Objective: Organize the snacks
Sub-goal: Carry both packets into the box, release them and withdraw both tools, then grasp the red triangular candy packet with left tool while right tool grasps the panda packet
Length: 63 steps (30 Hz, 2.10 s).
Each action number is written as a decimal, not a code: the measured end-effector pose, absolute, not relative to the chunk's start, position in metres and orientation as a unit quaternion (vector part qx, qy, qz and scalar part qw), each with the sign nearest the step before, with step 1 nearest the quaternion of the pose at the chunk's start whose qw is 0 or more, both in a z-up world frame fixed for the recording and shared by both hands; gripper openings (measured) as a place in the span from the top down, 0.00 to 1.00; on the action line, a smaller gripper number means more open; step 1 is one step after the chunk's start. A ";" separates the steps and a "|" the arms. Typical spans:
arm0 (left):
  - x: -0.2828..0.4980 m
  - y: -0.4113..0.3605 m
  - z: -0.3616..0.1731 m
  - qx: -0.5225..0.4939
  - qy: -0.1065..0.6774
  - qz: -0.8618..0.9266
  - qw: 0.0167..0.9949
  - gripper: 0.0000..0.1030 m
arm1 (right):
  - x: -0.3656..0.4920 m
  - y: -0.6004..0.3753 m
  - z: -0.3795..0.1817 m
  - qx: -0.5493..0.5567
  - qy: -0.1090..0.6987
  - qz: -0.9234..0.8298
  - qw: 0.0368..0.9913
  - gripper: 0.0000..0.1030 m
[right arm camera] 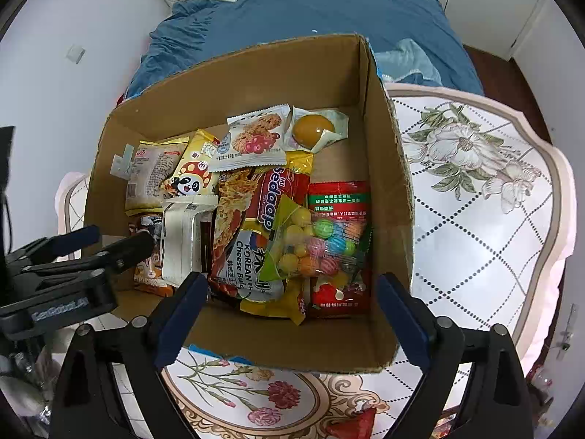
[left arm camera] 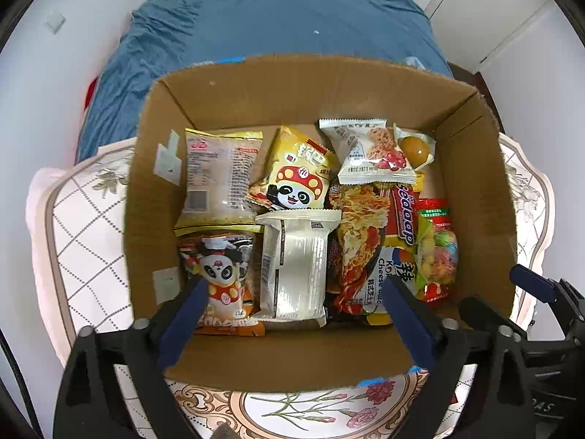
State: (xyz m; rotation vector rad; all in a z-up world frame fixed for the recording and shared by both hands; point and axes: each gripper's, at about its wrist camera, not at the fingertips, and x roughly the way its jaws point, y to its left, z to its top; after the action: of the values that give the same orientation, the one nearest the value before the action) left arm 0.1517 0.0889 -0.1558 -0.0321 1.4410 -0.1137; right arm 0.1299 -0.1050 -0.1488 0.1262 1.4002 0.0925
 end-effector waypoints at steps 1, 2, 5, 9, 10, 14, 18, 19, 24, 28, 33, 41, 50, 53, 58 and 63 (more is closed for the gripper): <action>0.150 0.090 -0.151 -0.014 0.656 -0.051 0.753 0.02 | 0.128 -0.104 -0.146 0.053 0.640 0.040 0.765 0.05; 0.145 0.091 -0.144 -0.013 0.648 -0.051 0.760 0.02 | 0.125 -0.104 -0.142 0.048 0.636 0.037 0.769 0.05; 0.135 0.093 -0.129 -0.010 0.630 -0.046 0.775 0.02 | 0.117 -0.103 -0.131 0.035 0.622 0.029 0.781 0.05; 0.117 0.098 -0.110 -0.020 0.607 -0.044 0.794 0.02 | 0.103 -0.102 -0.117 0.025 0.605 0.027 0.795 0.04; 0.113 0.099 -0.108 -0.021 0.602 -0.042 0.797 0.02 | 0.098 -0.101 -0.112 0.023 0.600 0.027 0.799 0.04; 0.092 0.102 -0.091 -0.021 0.580 -0.037 0.814 0.02 | 0.080 -0.099 -0.098 0.016 0.581 0.028 0.813 0.04; 0.072 0.104 -0.078 -0.018 0.564 -0.033 0.825 0.02 | 0.060 -0.097 -0.085 0.014 0.566 0.032 0.824 0.04; 0.067 0.104 -0.076 -0.018 0.563 -0.034 0.826 0.02 | 0.056 -0.096 -0.082 0.013 0.563 0.032 0.826 0.04; 0.039 0.102 -0.060 -0.011 0.548 -0.033 0.836 0.02 | 0.033 -0.096 -0.071 0.021 0.554 0.039 0.831 0.04; 0.018 0.095 -0.048 -0.009 0.534 -0.034 0.845 0.02 | 0.010 -0.106 -0.064 0.041 0.552 0.049 0.832 0.04; -0.009 0.074 -0.045 -0.015 0.526 -0.048 0.849 0.02 | -0.028 -0.152 -0.068 0.083 0.560 0.039 0.823 0.04; -0.037 0.008 -0.100 -0.021 0.579 -0.094 0.809 0.02 | -0.083 -0.254 -0.113 0.137 0.601 -0.030 0.786 0.04; -0.053 -0.063 -0.179 0.017 0.642 -0.133 0.755 0.02 | -0.100 -0.297 -0.176 0.066 0.662 -0.060 0.744 0.04; -0.058 -0.076 -0.195 0.024 0.652 -0.141 0.745 0.02 | -0.096 -0.295 -0.191 0.033 0.678 -0.044 0.733 0.04; -0.065 -0.087 -0.210 0.036 0.659 -0.147 0.737 0.02 | -0.084 -0.287 -0.221 -0.025 0.708 -0.013 0.705 0.04; -0.069 -0.100 -0.223 0.053 0.665 -0.154 0.729 0.02 | -0.079 -0.291 -0.240 -0.027 0.720 -0.008 0.693 0.04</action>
State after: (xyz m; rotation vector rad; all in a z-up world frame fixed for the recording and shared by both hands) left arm -0.0695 -0.0995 -0.2233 0.1161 1.4644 -0.3390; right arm -0.0790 -0.2907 -0.2400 -0.0597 1.6092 -0.0181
